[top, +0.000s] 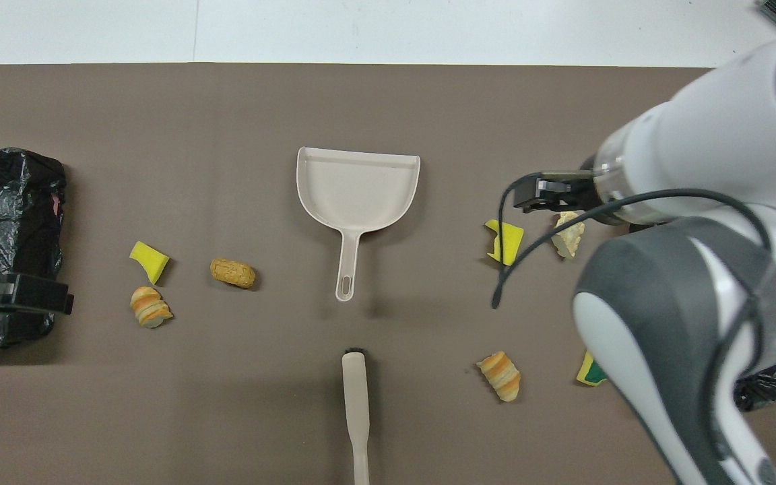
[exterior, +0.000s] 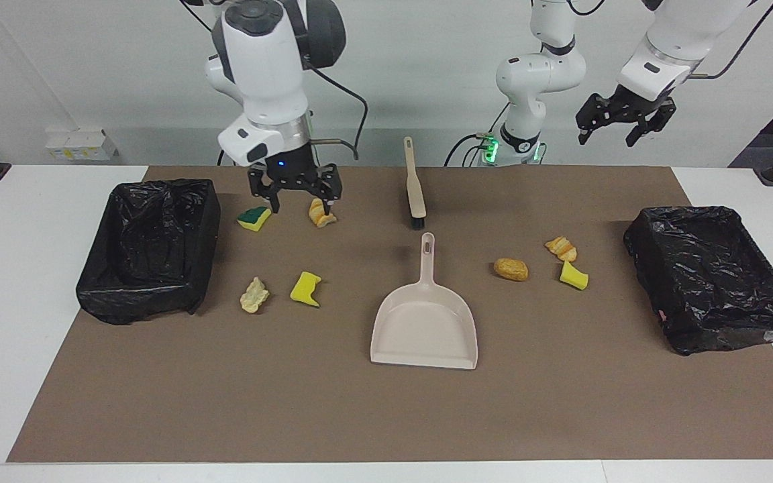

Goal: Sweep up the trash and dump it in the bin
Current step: 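Reach the right gripper to the beige dustpan handle and grasp it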

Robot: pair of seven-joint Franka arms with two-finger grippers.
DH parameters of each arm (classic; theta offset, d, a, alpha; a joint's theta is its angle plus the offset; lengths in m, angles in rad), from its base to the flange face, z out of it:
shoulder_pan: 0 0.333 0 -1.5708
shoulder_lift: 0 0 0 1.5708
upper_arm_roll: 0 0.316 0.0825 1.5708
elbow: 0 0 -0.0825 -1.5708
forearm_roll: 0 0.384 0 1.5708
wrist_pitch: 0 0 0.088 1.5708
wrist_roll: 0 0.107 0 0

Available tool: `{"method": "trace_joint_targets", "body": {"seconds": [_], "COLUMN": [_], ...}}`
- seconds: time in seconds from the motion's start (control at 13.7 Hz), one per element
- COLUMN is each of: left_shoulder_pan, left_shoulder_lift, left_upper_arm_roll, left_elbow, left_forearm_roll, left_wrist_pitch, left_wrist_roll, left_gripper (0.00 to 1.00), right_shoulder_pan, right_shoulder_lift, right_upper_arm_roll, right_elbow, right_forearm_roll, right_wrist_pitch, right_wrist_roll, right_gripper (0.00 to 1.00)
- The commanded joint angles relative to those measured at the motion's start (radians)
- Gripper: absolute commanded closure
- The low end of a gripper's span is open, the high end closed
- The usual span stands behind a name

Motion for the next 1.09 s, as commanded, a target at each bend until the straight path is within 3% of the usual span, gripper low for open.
{"method": "trace_joint_targets", "body": {"seconds": [0.0,0.58,0.73,1.02], "left_shoulder_pan": [-0.011,-0.011,-0.010,-0.011], "left_shoulder_lift": [-0.034,-0.032,-0.032,-0.032], "left_upper_arm_roll": [0.011,0.011,0.011,0.011], "left_elbow": [-0.040,-0.039,-0.039,-0.039], "left_forearm_roll": [-0.013,-0.013,-0.013,-0.013], "left_wrist_pitch": [0.012,0.012,0.015,0.013], "left_wrist_roll": [-0.005,-0.004,-0.002,-0.005], "left_gripper": [0.00,0.00,0.00,0.00], "right_shoulder_pan": [0.066,0.221,0.282,0.320], "right_shoulder_lift": [0.080,0.265,0.304,0.324], "right_upper_arm_roll": [0.000,-0.001,0.000,0.002], "right_elbow": [0.050,0.051,0.039,-0.019], "right_forearm_roll": [-0.009,-0.011,-0.061,-0.106], "right_wrist_pitch": [0.061,0.273,0.303,0.359], "right_wrist_roll": [0.062,0.115,0.196,0.218], "right_gripper": [0.00,0.00,0.00,0.04]}}
